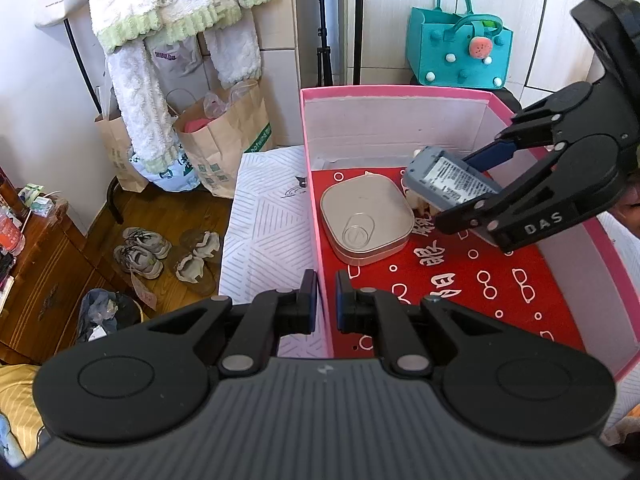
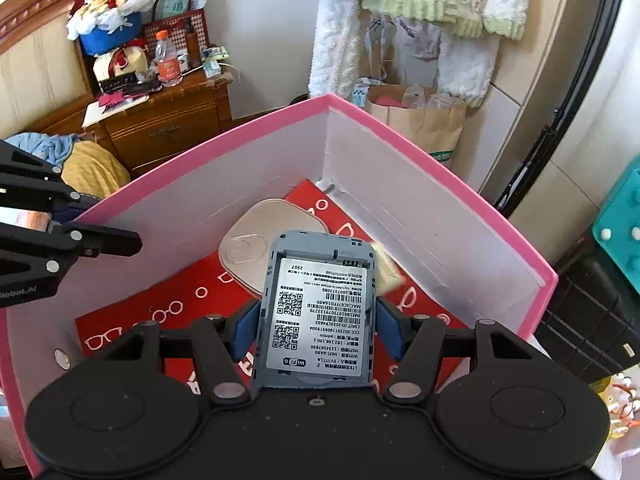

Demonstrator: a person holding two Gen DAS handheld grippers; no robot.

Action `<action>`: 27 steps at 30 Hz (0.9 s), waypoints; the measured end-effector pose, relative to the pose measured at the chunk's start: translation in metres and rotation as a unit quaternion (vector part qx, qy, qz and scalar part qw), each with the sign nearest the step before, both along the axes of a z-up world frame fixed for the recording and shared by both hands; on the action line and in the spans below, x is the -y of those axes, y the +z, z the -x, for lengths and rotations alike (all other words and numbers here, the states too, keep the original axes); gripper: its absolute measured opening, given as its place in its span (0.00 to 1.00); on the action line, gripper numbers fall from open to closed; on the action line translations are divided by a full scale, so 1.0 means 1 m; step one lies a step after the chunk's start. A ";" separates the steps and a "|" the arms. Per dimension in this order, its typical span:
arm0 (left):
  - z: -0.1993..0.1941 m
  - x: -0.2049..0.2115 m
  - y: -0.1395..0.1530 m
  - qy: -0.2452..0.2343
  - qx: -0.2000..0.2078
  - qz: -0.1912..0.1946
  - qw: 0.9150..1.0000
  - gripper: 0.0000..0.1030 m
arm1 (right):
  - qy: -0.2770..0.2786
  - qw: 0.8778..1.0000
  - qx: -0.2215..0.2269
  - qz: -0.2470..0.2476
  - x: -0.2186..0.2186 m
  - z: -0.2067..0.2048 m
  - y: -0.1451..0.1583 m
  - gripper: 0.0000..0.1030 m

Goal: Organize rigid objects
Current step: 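Carry the grey power bank into the box and release it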

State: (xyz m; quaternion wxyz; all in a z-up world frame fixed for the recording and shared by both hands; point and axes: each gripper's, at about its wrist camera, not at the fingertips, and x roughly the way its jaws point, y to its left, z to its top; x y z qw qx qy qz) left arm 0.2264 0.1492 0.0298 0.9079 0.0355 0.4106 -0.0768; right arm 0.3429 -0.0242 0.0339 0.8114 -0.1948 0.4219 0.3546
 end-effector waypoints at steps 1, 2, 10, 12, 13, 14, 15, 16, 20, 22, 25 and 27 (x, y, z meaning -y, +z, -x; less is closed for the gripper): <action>0.000 -0.001 0.000 -0.001 0.000 0.001 1.000 0.08 | 0.003 1.000 -0.001 -0.004 0.003 0.002 0.002 0.64; 0.000 -0.001 0.000 -0.001 0.000 0.002 1.000 0.08 | 0.006 1.000 -0.005 -0.010 0.005 0.003 0.004 0.64; -0.002 -0.002 0.000 -0.004 -0.001 0.004 1.000 0.08 | 0.076 0.996 -0.048 -0.010 0.000 0.024 0.001 0.64; -0.001 -0.002 0.000 -0.004 -0.001 0.005 1.000 0.08 | 0.108 0.992 -0.058 0.000 -0.007 0.030 -0.003 0.64; -0.001 -0.002 0.000 -0.003 -0.001 0.005 1.000 0.08 | 0.126 0.990 -0.064 0.005 -0.012 0.033 -0.005 0.64; -0.002 -0.002 0.000 -0.003 -0.001 0.005 1.000 0.08 | 0.138 0.988 -0.070 0.006 -0.015 0.036 -0.005 0.63; -0.002 -0.002 0.000 -0.003 -0.001 0.006 1.000 0.08 | 0.148 0.986 -0.075 0.007 -0.017 0.037 -0.006 0.63; -0.002 -0.002 0.001 -0.002 -0.001 0.006 1.000 0.08 | 0.159 0.984 -0.080 0.008 -0.023 0.038 -0.007 0.63; -0.003 -0.001 0.001 -0.002 -0.002 0.005 1.000 0.08 | 0.172 0.981 -0.086 0.031 -0.042 0.038 -0.012 0.56; -0.003 -0.001 0.001 -0.002 -0.001 0.004 1.000 0.08 | 0.169 0.981 -0.078 0.048 -0.050 0.036 -0.015 0.51; -0.002 -0.002 0.002 -0.002 0.002 0.006 1.000 0.08 | 0.167 0.982 -0.070 0.061 -0.059 0.031 -0.019 0.41; 0.000 -0.002 0.002 -0.002 0.002 0.007 1.000 0.08 | 0.167 0.981 -0.048 0.083 -0.063 0.034 -0.023 0.36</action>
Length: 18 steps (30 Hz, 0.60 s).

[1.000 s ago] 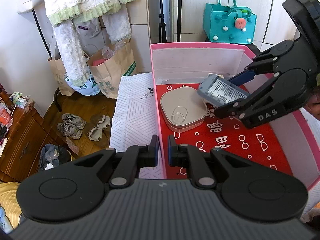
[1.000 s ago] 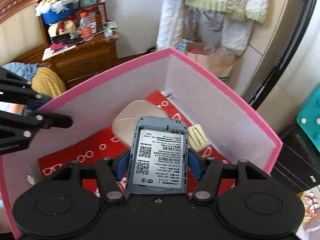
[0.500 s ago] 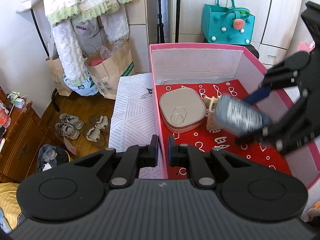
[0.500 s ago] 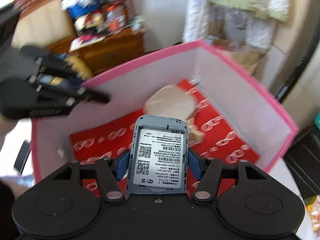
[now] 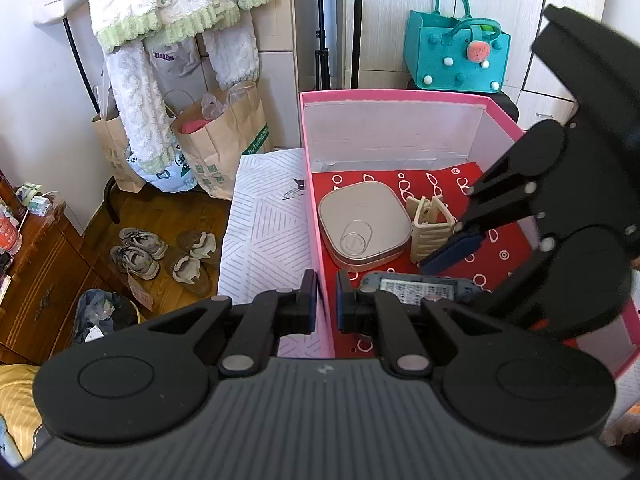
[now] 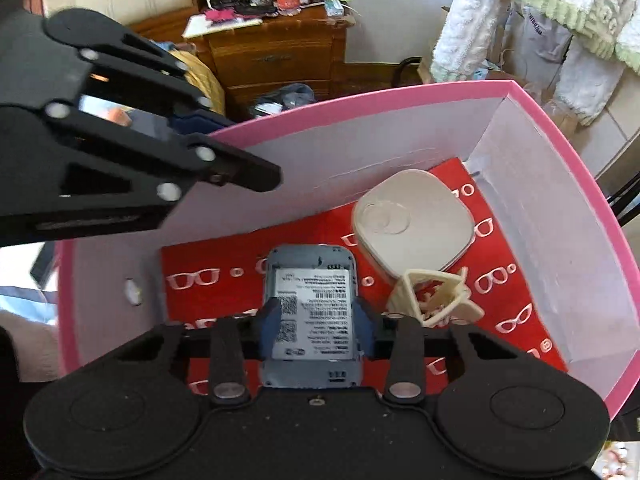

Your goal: Organize rigid objects

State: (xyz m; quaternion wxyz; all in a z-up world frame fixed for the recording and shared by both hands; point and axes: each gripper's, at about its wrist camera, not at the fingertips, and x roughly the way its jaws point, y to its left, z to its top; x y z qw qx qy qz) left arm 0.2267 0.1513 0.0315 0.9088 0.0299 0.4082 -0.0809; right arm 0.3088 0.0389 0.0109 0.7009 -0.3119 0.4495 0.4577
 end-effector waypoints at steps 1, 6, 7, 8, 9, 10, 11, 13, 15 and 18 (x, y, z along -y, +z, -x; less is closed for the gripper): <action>0.000 0.000 0.000 0.000 0.000 0.000 1.000 0.08 | 0.004 1.000 0.014 0.009 -0.002 0.002 -0.002 0.35; 0.000 -0.001 0.000 -0.001 -0.001 0.002 1.000 0.08 | -0.023 0.999 0.040 -0.010 0.013 -0.002 0.008 0.34; 0.000 -0.001 0.000 -0.002 -0.001 0.003 1.000 0.08 | -0.031 0.999 0.040 -0.018 0.019 -0.003 0.011 0.34; -0.001 -0.001 0.000 -0.002 -0.001 0.004 1.000 0.08 | -0.041 0.998 0.037 -0.032 0.027 -0.003 0.017 0.34; -0.001 -0.001 0.000 -0.003 -0.001 0.004 1.000 0.08 | -0.052 0.997 0.032 -0.049 0.036 -0.003 0.023 0.34; -0.001 -0.002 0.000 -0.003 -0.001 0.006 1.000 0.08 | -0.067 0.995 0.025 -0.068 0.047 -0.003 0.030 0.34; -0.001 -0.003 -0.001 -0.004 -0.001 0.007 1.000 0.08 | -0.086 0.992 0.018 -0.087 0.060 -0.002 0.038 0.34; 0.000 -0.004 -0.001 -0.006 0.000 0.009 1.000 0.08 | -0.117 0.986 0.011 -0.117 0.083 0.000 0.049 0.35; 0.001 -0.004 -0.001 -0.008 0.002 0.009 1.000 0.08 | -0.154 0.978 0.008 -0.143 0.110 0.004 0.060 0.36; 0.002 -0.005 -0.001 -0.012 0.004 0.010 1.000 0.08 | -0.211 0.962 0.011 -0.170 0.148 0.012 0.073 0.37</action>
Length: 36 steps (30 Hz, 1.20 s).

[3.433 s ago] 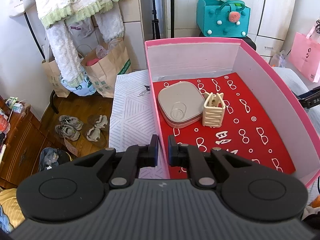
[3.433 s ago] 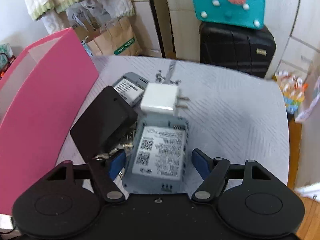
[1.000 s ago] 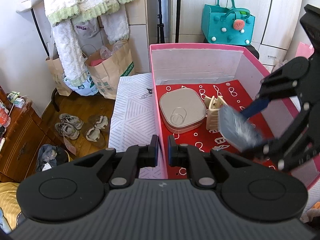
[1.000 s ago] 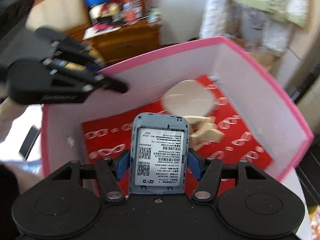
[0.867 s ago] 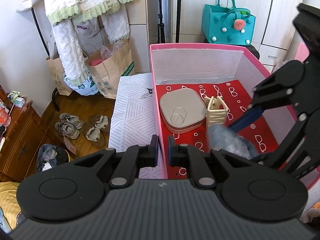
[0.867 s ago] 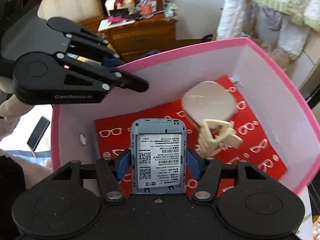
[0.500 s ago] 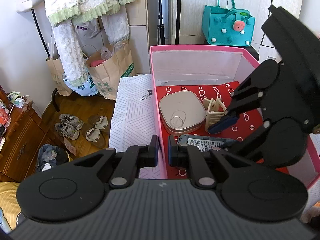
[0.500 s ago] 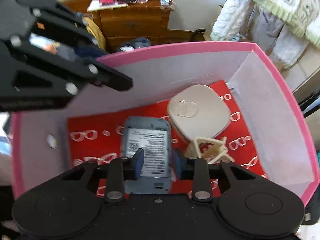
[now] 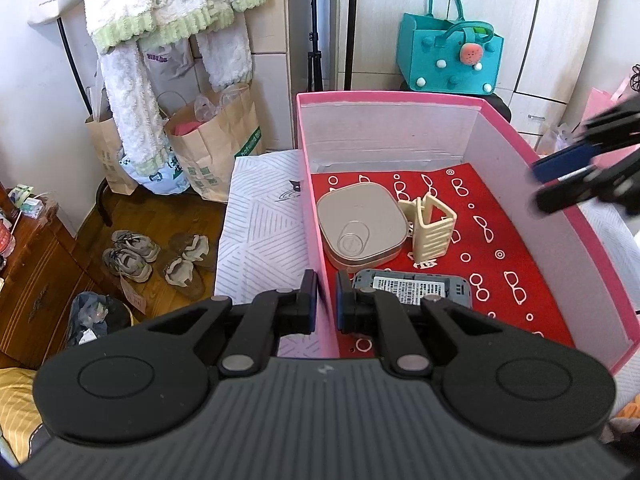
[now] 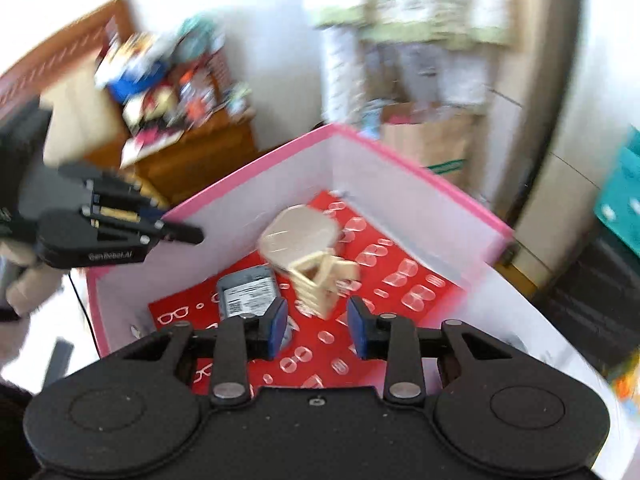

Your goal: Organize rigid objects

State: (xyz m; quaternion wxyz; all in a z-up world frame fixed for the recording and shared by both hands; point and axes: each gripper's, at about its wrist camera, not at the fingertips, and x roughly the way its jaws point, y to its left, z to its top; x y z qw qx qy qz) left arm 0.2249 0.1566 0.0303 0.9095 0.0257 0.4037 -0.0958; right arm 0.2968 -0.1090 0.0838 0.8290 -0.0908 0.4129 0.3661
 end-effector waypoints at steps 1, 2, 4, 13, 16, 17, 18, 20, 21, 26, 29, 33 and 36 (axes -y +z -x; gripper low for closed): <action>0.000 0.000 0.000 -0.001 0.000 0.001 1.000 0.08 | -0.021 1.000 0.002 -0.006 0.015 0.005 0.004 0.39; 0.000 -0.001 0.000 -0.002 0.001 0.001 1.000 0.08 | -0.038 0.999 0.002 -0.010 0.025 0.008 0.003 0.40; -0.001 -0.001 0.000 -0.004 0.001 0.002 1.000 0.08 | -0.069 0.998 0.005 -0.011 0.046 0.016 0.003 0.41; 0.000 -0.001 0.000 -0.010 0.003 0.001 1.000 0.08 | -0.151 0.987 -0.041 -0.021 0.100 0.032 -0.038 0.54; 0.000 -0.001 0.000 -0.009 0.002 0.003 1.000 0.08 | -0.174 0.981 -0.068 -0.049 0.112 0.023 -0.059 0.57; 0.000 0.000 0.001 -0.009 0.002 0.001 1.000 0.08 | -0.180 0.978 -0.080 -0.064 0.117 0.017 -0.067 0.57; 0.000 -0.001 0.001 -0.009 0.002 0.002 1.000 0.08 | -0.186 0.975 -0.092 -0.077 0.122 0.014 -0.074 0.59; 0.000 -0.001 0.001 -0.008 0.001 0.000 1.000 0.08 | -0.200 0.968 -0.115 -0.097 0.130 0.003 -0.089 0.60; 0.000 -0.001 0.001 -0.008 0.001 0.000 1.000 0.08 | -0.206 0.965 -0.121 -0.103 0.132 -0.001 -0.095 0.60; 0.000 -0.003 0.002 -0.005 0.000 0.003 1.000 0.08 | -0.230 0.952 -0.149 -0.137 0.143 -0.027 -0.121 0.60; 0.000 -0.002 0.003 -0.003 0.000 0.002 1.000 0.08 | -0.237 0.947 -0.151 -0.156 0.147 -0.037 -0.130 0.61; 0.000 -0.001 0.003 -0.002 -0.001 0.002 1.000 0.08 | -0.228 0.945 -0.151 -0.178 0.149 -0.044 -0.133 0.62; 0.000 -0.001 0.003 -0.001 -0.002 0.003 1.000 0.08 | -0.219 0.948 -0.150 -0.179 0.144 -0.042 -0.134 0.50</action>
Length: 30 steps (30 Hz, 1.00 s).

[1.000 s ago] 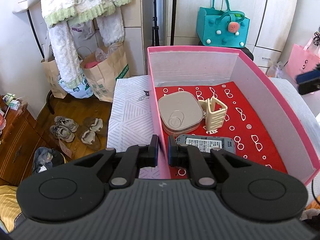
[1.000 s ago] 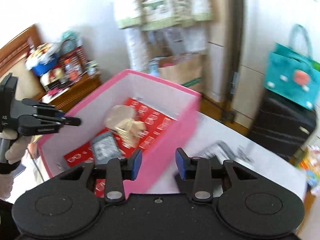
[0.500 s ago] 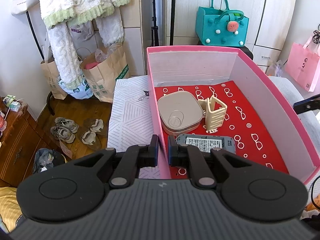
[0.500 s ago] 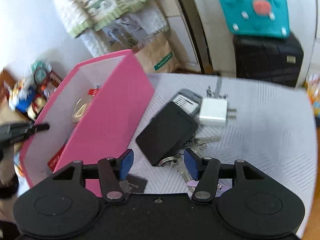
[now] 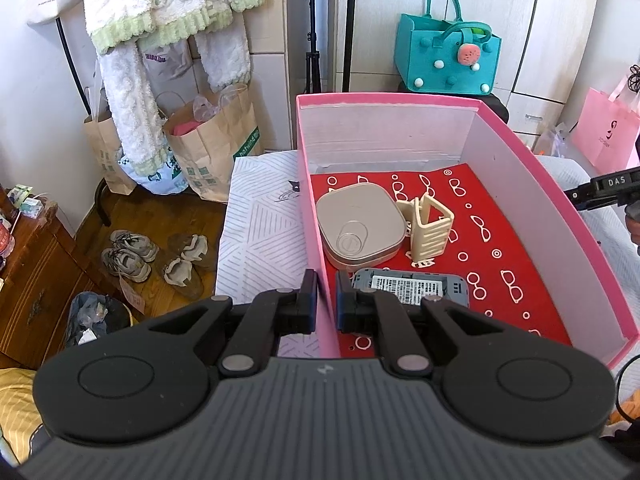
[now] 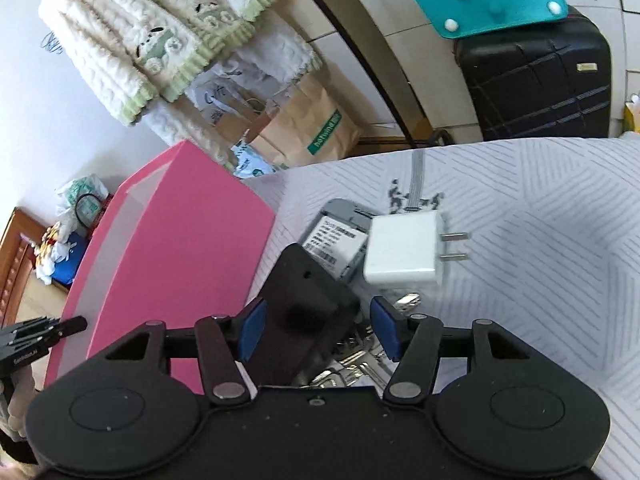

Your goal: Organize rigid objects

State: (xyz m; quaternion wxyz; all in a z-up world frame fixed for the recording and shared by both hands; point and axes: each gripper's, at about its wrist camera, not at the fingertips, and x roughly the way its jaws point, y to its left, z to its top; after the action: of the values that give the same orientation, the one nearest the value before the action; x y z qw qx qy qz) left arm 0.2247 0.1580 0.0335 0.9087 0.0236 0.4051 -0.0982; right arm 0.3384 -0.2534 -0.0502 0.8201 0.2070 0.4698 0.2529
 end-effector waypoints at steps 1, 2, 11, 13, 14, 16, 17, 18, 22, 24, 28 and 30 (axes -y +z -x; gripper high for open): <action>0.000 0.000 0.000 0.000 0.000 0.000 1.000 0.08 | 0.004 1.000 0.000 0.000 0.000 0.000 0.000 0.41; 0.000 0.000 0.000 0.000 0.000 0.000 1.000 0.08 | 0.010 1.000 0.002 -0.007 -0.001 0.001 0.001 0.40; 0.000 0.000 0.000 -0.001 0.001 0.000 1.000 0.08 | 0.040 0.998 0.032 -0.031 -0.007 0.022 0.035 0.25; 0.001 0.000 0.001 -0.001 0.002 0.000 1.000 0.08 | 0.054 0.997 0.038 -0.028 -0.013 0.024 0.042 0.24; 0.001 0.000 0.001 -0.001 0.002 0.000 1.000 0.08 | 0.059 0.997 0.040 -0.026 -0.017 0.025 0.045 0.24; 0.001 0.000 0.001 -0.001 0.001 0.001 1.000 0.08 | 0.062 0.997 0.048 -0.015 -0.023 0.025 0.049 0.24; 0.001 0.000 0.001 -0.001 0.001 0.001 1.000 0.08 | 0.063 0.996 0.056 -0.005 -0.026 0.025 0.052 0.24; 0.001 0.000 0.001 -0.001 0.002 0.000 1.000 0.08 | 0.063 0.996 0.060 0.001 -0.029 0.025 0.053 0.24; 0.001 0.000 0.001 -0.002 0.002 0.000 1.000 0.08 | 0.074 0.995 0.062 -0.001 -0.036 0.021 0.054 0.25; 0.001 0.000 0.001 -0.002 0.002 0.000 1.000 0.08 | 0.082 0.995 0.059 0.011 -0.043 0.020 0.051 0.24; 0.001 0.000 0.001 -0.002 0.002 0.000 1.000 0.08 | 0.078 0.994 0.057 0.046 -0.058 0.020 0.040 0.24; 0.001 0.000 0.001 -0.003 0.002 0.000 1.000 0.08 | 0.077 0.993 0.071 0.060 -0.062 0.023 0.043 0.23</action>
State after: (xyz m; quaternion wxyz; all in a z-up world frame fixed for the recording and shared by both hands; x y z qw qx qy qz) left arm 0.2234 0.1582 0.0345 0.9091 0.0253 0.4035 -0.1004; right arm 0.3156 -0.1916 -0.0071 0.8402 0.1021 0.4396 0.3006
